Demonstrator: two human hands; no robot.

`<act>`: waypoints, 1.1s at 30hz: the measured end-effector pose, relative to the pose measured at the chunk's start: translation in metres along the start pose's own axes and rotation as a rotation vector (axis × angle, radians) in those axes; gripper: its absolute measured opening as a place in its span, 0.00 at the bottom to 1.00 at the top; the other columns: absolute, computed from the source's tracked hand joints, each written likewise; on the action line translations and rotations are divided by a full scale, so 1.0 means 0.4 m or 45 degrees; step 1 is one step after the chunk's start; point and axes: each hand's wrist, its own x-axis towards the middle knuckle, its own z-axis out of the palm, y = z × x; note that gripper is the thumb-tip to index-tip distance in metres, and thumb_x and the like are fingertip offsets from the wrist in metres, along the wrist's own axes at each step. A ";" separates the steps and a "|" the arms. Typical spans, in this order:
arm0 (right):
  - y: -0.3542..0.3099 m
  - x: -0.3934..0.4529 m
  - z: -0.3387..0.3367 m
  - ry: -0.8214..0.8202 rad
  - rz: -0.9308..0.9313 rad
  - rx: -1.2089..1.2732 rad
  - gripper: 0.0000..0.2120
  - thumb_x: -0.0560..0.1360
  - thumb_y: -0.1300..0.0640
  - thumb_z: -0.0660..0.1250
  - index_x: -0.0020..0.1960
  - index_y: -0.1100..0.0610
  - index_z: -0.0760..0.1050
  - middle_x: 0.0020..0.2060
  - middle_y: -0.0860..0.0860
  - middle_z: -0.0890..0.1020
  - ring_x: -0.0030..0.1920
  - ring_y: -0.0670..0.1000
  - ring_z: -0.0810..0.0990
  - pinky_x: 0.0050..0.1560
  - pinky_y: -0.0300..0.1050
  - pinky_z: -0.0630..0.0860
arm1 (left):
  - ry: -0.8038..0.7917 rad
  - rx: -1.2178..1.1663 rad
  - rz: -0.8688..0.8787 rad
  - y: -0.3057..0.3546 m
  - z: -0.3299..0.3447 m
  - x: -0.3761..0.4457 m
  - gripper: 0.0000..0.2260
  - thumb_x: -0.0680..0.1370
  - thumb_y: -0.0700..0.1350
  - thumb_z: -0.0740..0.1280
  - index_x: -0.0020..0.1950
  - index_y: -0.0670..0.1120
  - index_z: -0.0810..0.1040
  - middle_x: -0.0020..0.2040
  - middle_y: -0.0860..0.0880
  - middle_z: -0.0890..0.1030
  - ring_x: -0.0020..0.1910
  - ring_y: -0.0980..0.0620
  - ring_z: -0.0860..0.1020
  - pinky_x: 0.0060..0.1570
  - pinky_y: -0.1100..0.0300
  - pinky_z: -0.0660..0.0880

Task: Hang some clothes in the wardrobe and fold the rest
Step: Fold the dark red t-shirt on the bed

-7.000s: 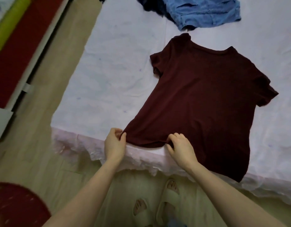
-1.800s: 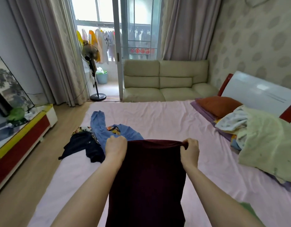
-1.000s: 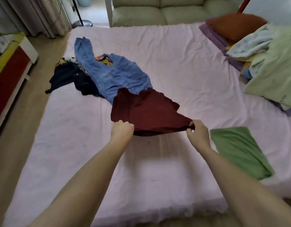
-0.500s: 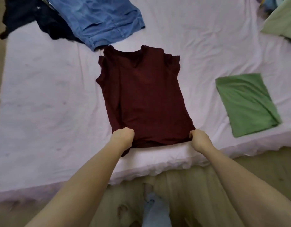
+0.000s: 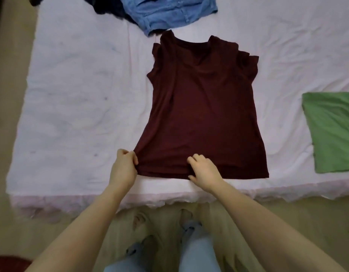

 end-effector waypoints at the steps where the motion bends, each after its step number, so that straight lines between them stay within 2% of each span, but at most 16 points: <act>1: -0.022 0.009 0.017 0.030 -0.018 -0.078 0.22 0.72 0.52 0.69 0.63 0.56 0.69 0.55 0.52 0.73 0.55 0.55 0.73 0.54 0.48 0.70 | 0.000 -0.054 -0.030 -0.022 0.004 0.006 0.12 0.70 0.28 0.58 0.40 0.44 0.74 0.44 0.50 0.71 0.40 0.45 0.73 0.35 0.61 0.66; 3: -0.058 0.020 0.056 0.186 -0.015 -0.195 0.21 0.66 0.53 0.74 0.56 0.56 0.74 0.48 0.52 0.76 0.49 0.55 0.76 0.46 0.48 0.72 | -0.020 -0.073 -0.028 -0.072 0.013 0.017 0.15 0.66 0.28 0.56 0.34 0.47 0.72 0.37 0.48 0.74 0.37 0.43 0.75 0.35 0.58 0.67; 5: -0.069 0.026 0.083 0.336 0.038 -0.208 0.18 0.61 0.57 0.76 0.48 0.57 0.75 0.41 0.53 0.76 0.42 0.56 0.76 0.37 0.49 0.72 | -0.049 -0.080 -0.049 -0.099 0.021 0.025 0.16 0.66 0.28 0.56 0.34 0.49 0.71 0.36 0.48 0.75 0.36 0.43 0.75 0.36 0.59 0.66; 9: -0.089 0.043 0.113 0.493 0.018 -0.195 0.14 0.61 0.65 0.73 0.45 0.59 0.75 0.37 0.53 0.75 0.37 0.56 0.75 0.33 0.48 0.71 | -0.025 -0.128 -0.063 -0.128 0.043 0.038 0.15 0.67 0.29 0.54 0.39 0.47 0.74 0.41 0.48 0.76 0.39 0.44 0.74 0.39 0.59 0.67; 12: -0.101 0.032 0.122 0.524 -0.065 -0.175 0.14 0.60 0.69 0.71 0.45 0.60 0.74 0.35 0.53 0.75 0.35 0.56 0.74 0.31 0.49 0.70 | 0.023 -0.254 -0.086 -0.131 0.034 0.046 0.15 0.69 0.29 0.56 0.41 0.45 0.76 0.42 0.49 0.76 0.41 0.46 0.74 0.41 0.60 0.68; 15: -0.116 0.003 0.133 0.374 -0.044 -0.166 0.14 0.63 0.70 0.68 0.47 0.60 0.74 0.37 0.54 0.75 0.37 0.57 0.75 0.32 0.47 0.66 | 0.026 -0.333 -0.163 -0.147 0.015 0.038 0.13 0.69 0.29 0.59 0.42 0.44 0.77 0.46 0.46 0.77 0.44 0.46 0.76 0.47 0.57 0.74; 18: -0.126 -0.003 0.114 0.187 -0.015 -0.110 0.12 0.70 0.68 0.62 0.53 0.59 0.73 0.44 0.54 0.76 0.46 0.57 0.75 0.37 0.46 0.63 | -0.248 -0.105 -0.202 -0.167 0.011 0.036 0.11 0.71 0.31 0.60 0.48 0.39 0.79 0.51 0.39 0.80 0.49 0.39 0.80 0.53 0.51 0.78; 19: -0.128 0.005 0.093 0.136 -0.005 -0.077 0.10 0.72 0.65 0.61 0.53 0.59 0.73 0.46 0.53 0.76 0.47 0.57 0.75 0.38 0.47 0.64 | -0.355 -0.025 -0.201 -0.166 0.007 0.048 0.11 0.73 0.33 0.60 0.52 0.38 0.79 0.53 0.37 0.80 0.51 0.38 0.80 0.55 0.50 0.77; 21: -0.132 0.033 0.043 0.115 0.015 -0.018 0.06 0.75 0.60 0.59 0.50 0.57 0.73 0.46 0.51 0.77 0.47 0.55 0.77 0.40 0.48 0.71 | -0.441 0.096 -0.179 -0.149 -0.016 0.089 0.12 0.75 0.37 0.61 0.55 0.38 0.80 0.55 0.39 0.80 0.54 0.40 0.79 0.55 0.52 0.77; 24: -0.127 0.097 -0.040 0.281 0.066 0.080 0.06 0.77 0.58 0.59 0.49 0.56 0.73 0.44 0.50 0.77 0.44 0.54 0.78 0.42 0.49 0.74 | -0.340 0.149 -0.149 -0.098 -0.076 0.164 0.10 0.74 0.39 0.61 0.51 0.40 0.80 0.50 0.43 0.81 0.51 0.42 0.79 0.49 0.54 0.76; 29: -0.115 0.291 -0.186 0.472 0.064 0.253 0.06 0.78 0.57 0.58 0.51 0.56 0.73 0.45 0.50 0.76 0.43 0.54 0.77 0.43 0.49 0.73 | -0.185 0.084 -0.004 0.004 -0.154 0.310 0.05 0.74 0.39 0.62 0.43 0.45 0.77 0.43 0.45 0.79 0.42 0.45 0.75 0.47 0.53 0.75; 33: -0.105 0.480 -0.302 0.596 -0.008 0.346 0.07 0.78 0.58 0.59 0.53 0.58 0.73 0.47 0.52 0.75 0.46 0.53 0.76 0.47 0.51 0.74 | -0.045 -0.133 0.011 0.080 -0.180 0.438 0.12 0.78 0.44 0.62 0.58 0.42 0.78 0.57 0.46 0.80 0.57 0.46 0.77 0.55 0.56 0.72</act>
